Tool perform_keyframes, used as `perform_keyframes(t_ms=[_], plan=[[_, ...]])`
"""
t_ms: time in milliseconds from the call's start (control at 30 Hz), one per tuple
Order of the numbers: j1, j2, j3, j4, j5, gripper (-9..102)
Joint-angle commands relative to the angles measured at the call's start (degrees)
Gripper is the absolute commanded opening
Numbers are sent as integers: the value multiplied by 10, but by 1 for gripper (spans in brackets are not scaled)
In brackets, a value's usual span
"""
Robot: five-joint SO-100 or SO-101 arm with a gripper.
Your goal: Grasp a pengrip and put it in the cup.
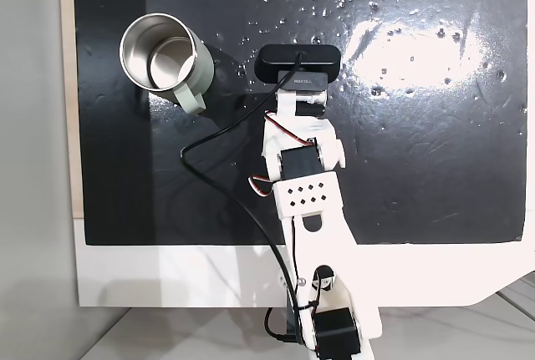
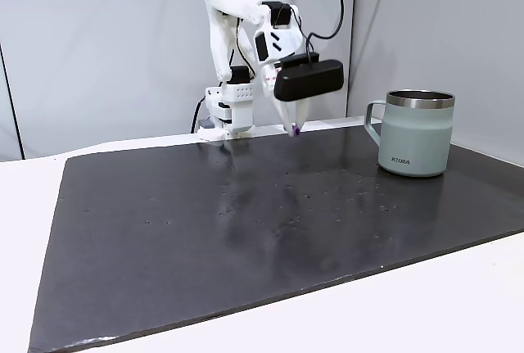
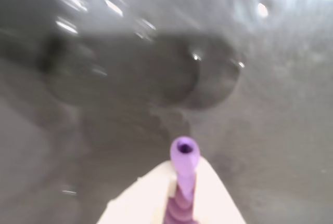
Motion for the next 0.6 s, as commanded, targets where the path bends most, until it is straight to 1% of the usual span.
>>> perform_keyframes(t_ms=[0, 100, 200, 333, 433, 567], plan=[[-15, 35, -105, 28, 89, 0], [-30, 4, -221, 84, 171, 0], [-46, -64, -366, 146, 252, 0], [-63, -156, -525, 201, 358, 0], [-87, -194, -579, 204, 438, 0], [-130, -216, -594, 159, 544, 0]])
